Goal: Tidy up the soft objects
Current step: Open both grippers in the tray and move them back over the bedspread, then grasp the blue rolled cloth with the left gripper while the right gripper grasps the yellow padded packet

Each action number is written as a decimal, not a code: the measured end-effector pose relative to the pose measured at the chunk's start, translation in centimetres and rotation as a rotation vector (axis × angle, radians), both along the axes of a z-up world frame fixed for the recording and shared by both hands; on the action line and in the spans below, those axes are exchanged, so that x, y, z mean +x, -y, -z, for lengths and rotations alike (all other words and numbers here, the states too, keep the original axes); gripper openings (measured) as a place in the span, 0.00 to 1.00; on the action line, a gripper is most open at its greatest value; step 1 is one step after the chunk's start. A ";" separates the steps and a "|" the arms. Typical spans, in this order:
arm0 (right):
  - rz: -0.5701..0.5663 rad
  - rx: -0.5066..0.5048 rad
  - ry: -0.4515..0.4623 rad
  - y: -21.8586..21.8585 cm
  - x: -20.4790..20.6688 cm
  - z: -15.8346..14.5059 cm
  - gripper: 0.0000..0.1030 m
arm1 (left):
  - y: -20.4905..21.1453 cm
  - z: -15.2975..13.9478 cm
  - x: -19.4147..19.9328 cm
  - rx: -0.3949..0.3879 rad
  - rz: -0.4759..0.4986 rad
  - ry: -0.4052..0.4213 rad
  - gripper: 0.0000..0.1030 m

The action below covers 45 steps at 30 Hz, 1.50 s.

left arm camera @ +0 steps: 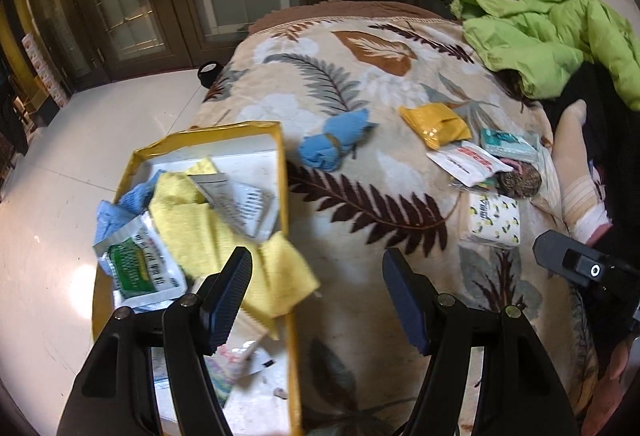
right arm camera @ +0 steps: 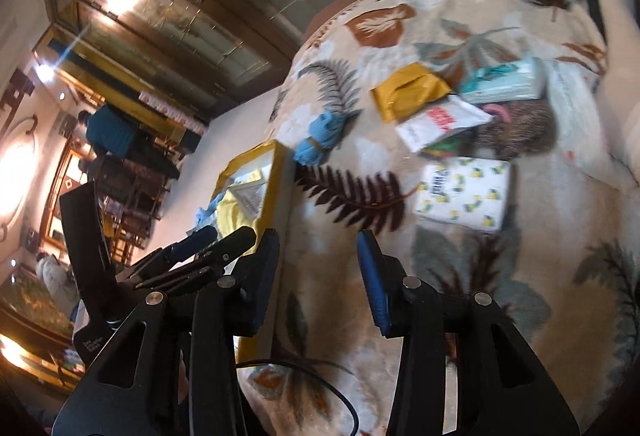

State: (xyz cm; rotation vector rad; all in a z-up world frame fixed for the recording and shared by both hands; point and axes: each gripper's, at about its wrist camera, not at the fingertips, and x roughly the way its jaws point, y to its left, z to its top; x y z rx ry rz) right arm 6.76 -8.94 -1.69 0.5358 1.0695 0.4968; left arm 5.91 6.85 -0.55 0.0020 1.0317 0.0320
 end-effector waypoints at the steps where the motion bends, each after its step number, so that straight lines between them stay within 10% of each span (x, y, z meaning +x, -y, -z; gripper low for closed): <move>1: 0.008 -0.003 -0.001 0.4 0.0 0.0 0.39 | 0.3 0.1 0.1 0.001 0.005 -0.002 0.66; 31: 0.069 -0.099 -0.021 2.9 6.8 1.4 0.44 | -1.0 2.8 9.5 -0.083 0.044 -0.110 0.66; 45: -0.164 -0.498 0.106 -2.8 15.2 2.0 0.55 | -0.4 4.6 14.7 -0.050 0.024 -0.151 0.66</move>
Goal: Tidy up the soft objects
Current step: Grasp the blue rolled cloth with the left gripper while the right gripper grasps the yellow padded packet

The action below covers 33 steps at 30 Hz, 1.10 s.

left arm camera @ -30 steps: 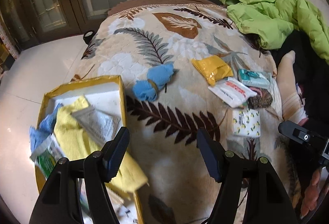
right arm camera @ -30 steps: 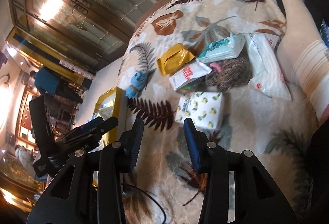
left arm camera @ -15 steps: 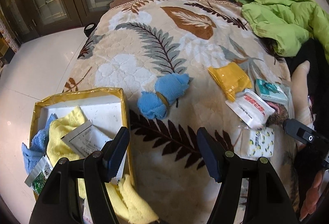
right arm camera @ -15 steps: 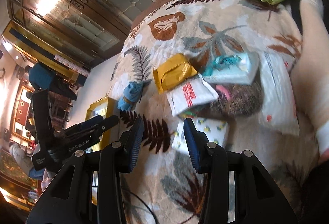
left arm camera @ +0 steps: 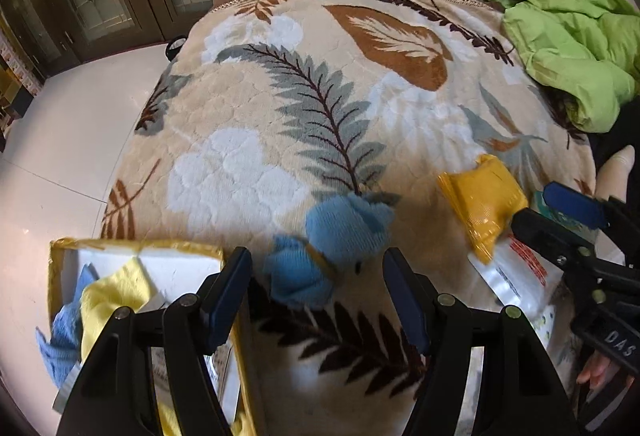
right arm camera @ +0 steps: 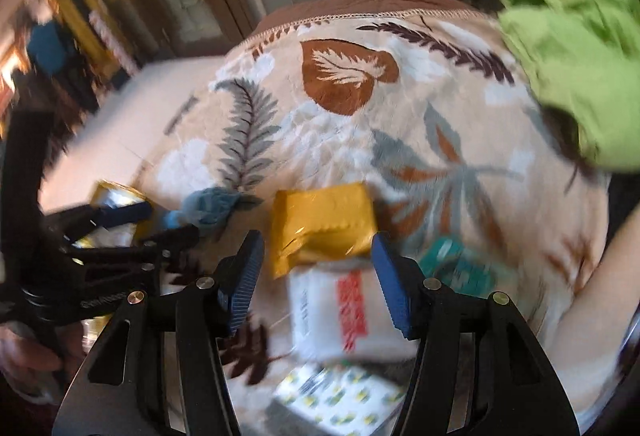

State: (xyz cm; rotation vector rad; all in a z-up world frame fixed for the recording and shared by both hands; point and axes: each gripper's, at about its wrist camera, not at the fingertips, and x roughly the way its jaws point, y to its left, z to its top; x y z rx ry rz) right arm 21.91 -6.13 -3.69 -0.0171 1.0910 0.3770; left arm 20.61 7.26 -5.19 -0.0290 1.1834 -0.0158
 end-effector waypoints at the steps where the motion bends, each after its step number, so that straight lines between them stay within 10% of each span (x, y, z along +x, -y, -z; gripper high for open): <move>1: -0.018 -0.022 0.006 -0.3 0.3 0.2 0.55 | 0.3 0.0 0.1 0.012 0.012 0.007 0.66; 20: -0.106 -0.113 -0.161 -1.4 4.6 5.3 0.61 | 3.1 3.0 2.4 0.104 0.115 -0.037 0.65; 25: -0.063 -0.084 -0.122 -0.7 3.5 4.1 0.44 | 3.1 2.6 2.2 0.065 0.118 -0.037 0.37; 33: 0.039 0.088 -0.102 2.2 1.3 1.9 0.44 | 1.7 1.0 0.7 -0.013 0.091 -0.033 0.25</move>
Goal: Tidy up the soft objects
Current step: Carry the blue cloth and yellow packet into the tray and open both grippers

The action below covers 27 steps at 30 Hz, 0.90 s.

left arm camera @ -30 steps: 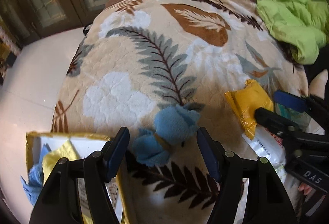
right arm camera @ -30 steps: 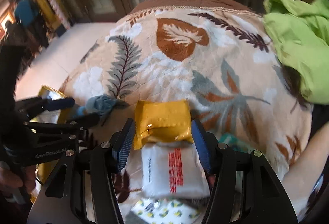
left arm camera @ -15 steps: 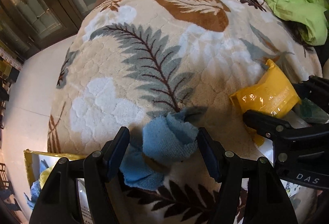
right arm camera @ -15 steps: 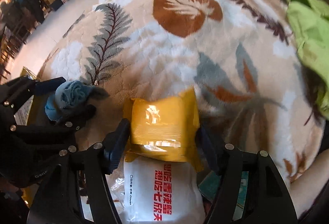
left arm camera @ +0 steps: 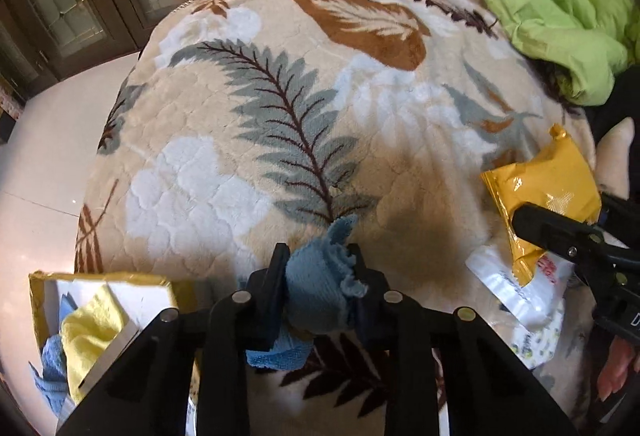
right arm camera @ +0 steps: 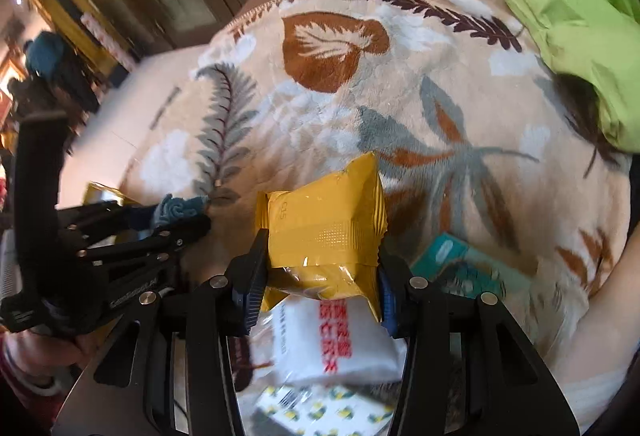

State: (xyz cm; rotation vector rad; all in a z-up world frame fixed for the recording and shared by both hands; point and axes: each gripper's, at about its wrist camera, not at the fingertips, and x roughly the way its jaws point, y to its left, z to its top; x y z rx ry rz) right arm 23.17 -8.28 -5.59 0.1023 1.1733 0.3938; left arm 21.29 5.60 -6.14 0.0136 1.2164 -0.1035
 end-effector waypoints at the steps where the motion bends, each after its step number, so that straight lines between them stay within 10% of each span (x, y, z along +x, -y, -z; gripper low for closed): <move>1: 0.006 0.012 0.004 0.0 -0.1 -0.2 0.44 | -0.2 -0.5 -0.2 -0.012 -0.002 0.004 0.25; 16: -0.116 0.174 -0.012 -7.4 -5.6 -4.1 0.44 | -9.4 -8.1 -7.7 -0.026 -0.117 0.109 0.25; 27: -0.260 0.150 -0.046 -19.0 -7.3 -2.5 0.44 | -15.6 -4.9 -11.2 -0.001 -0.292 0.050 0.26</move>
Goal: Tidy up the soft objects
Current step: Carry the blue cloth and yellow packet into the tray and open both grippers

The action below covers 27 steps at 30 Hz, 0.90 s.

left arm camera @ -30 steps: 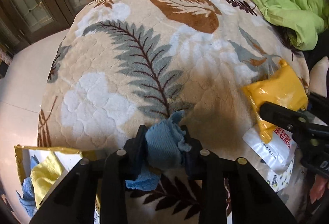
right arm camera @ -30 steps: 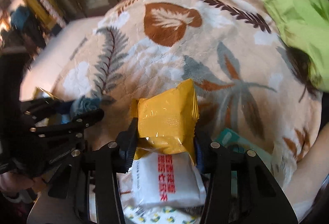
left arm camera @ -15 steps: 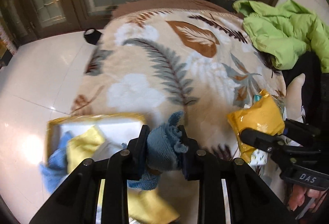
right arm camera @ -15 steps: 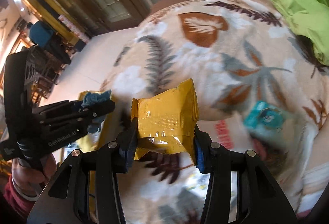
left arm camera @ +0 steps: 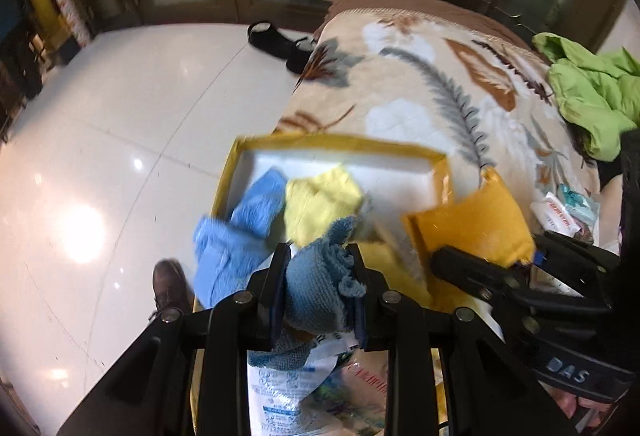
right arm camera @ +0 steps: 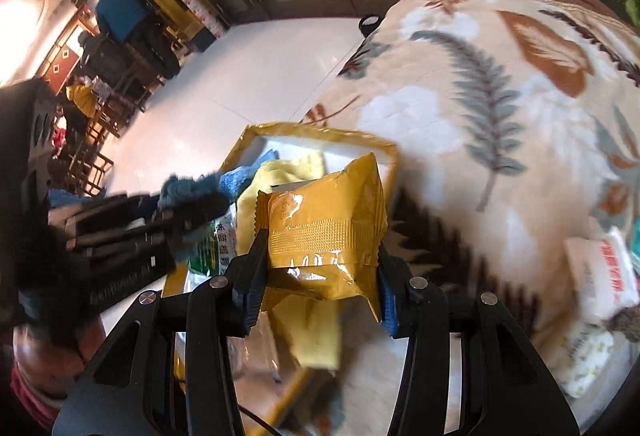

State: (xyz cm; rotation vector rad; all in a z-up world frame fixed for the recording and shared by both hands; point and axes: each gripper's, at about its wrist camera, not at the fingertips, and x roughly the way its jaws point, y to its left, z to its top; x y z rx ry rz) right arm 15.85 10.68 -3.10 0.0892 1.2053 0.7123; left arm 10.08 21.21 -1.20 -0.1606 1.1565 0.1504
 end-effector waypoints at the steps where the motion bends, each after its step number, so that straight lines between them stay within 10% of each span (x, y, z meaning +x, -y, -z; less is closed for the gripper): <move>1: -0.001 -0.004 -0.011 -0.7 0.2 0.5 0.44 | 0.0 0.3 -0.2 0.003 0.000 -0.001 0.26; 10: 0.006 0.039 -0.071 -2.9 2.2 3.9 0.46 | -1.1 1.7 -0.2 -0.039 -0.044 -0.003 0.27; 27: 0.031 0.015 0.081 -1.5 1.4 -0.4 0.55 | -2.0 -0.5 -0.8 -0.040 -0.104 0.056 0.42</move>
